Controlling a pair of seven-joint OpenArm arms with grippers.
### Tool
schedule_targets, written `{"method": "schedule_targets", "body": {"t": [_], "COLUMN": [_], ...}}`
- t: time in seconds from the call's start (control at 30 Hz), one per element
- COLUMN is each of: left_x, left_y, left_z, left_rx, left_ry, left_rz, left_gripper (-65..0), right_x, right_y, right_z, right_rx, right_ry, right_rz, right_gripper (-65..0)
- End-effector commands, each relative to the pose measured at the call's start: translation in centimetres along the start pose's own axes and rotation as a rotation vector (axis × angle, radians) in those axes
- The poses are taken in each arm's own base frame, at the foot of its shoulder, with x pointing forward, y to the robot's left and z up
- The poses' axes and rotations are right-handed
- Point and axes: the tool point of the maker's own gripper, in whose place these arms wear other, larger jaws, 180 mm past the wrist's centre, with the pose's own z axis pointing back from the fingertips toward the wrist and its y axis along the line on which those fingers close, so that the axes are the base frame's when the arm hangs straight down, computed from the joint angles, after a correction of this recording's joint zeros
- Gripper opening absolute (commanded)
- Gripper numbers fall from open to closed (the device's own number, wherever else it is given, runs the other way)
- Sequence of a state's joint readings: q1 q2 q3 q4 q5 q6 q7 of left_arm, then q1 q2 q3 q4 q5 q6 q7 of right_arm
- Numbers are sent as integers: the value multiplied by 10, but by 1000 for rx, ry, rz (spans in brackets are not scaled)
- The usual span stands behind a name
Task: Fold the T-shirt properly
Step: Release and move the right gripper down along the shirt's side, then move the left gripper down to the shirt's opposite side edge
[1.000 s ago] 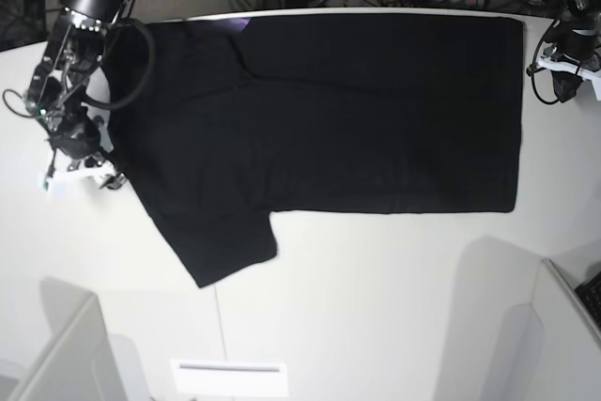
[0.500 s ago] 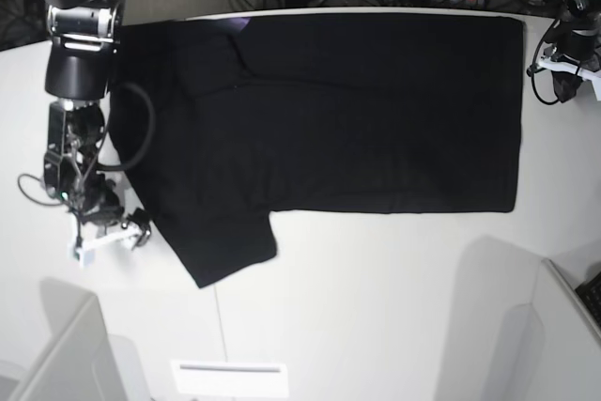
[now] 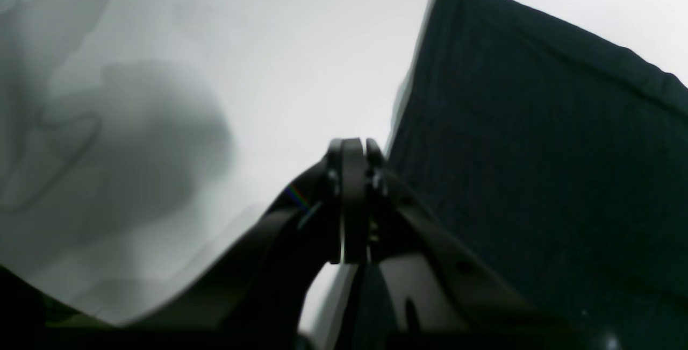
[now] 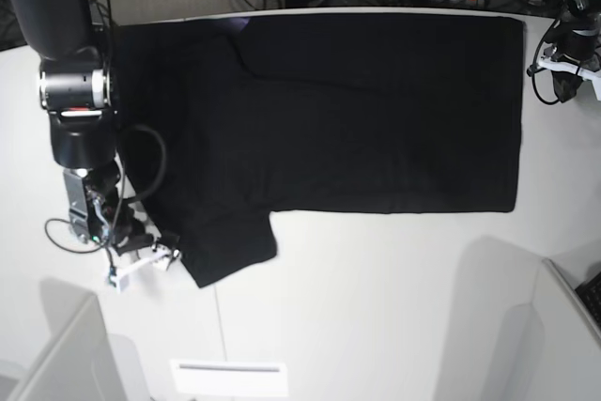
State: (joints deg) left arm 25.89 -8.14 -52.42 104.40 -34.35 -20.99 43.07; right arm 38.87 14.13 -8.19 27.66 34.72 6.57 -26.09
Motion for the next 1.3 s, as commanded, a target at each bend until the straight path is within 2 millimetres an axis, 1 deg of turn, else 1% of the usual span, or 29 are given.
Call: {"method": "schedule_targets", "body": {"t": [0.0,0.07,0.13,0.2,0.23,0.3,0.37,0.47,0.5,0.6,0.83,0.93,0.97,1.03,1.1,1.13,1.27], "left_x": [14,14,14,13,13,13,13,13,13,13,13,20,24,28,32,36,51], "left_y": [2,2,2,3,3,3,3,3,3,3,0,-3,-1,7,7,10,10], "left_z": [3,3,3,3,3,3,3,3,3,3,2,-2,-4,-10,-22,-26,-42], "left_rx": [2,2,2,3,3,3,3,3,3,3,-3,-8,6,51,87,113,144], "left_ry": [-42,-42,-42,-40,-40,-40,-40,-40,-40,-40,-39,-59,-63,-52,-47,-47,-66], "left_rz": [-15,-15,-15,-15,-15,-15,-15,-15,-15,-15,-16,-13,-33,-81,-123,-146,-151], "left_gripper": [-650,-650,-650,-650,-650,-650,-650,-650,-650,-650,-650,-650,-650,-650,-650,-637,-306], "right_x": [17,10,1,-12,-14,-18,-20,-19,-19,-22,-21,-21,-21,-22,-22,-22,-22], "right_y": [3,7,19,27,29,41,49,52,52,49,46,46,46,47,47,47,47], "right_z": [4,1,-3,-8,-8,-9,-8,-8,-8,-8,-8,-8,-8,-8,-8,-8,-8], "right_rx": [6,6,19,25,26,48,64,68,67,62,59,59,59,59,59,59,58], "right_ry": [-21,-4,18,44,47,43,34,24,24,27,26,26,26,28,29,29,31], "right_rz": [5,32,67,103,116,146,163,167,166,166,161,161,161,159,159,159,159], "right_gripper": [-182,-183,-183,-183,-183,-185,-185,-191,-206,-302,-500,-615,-650,-650,-650,-650,-650]}}
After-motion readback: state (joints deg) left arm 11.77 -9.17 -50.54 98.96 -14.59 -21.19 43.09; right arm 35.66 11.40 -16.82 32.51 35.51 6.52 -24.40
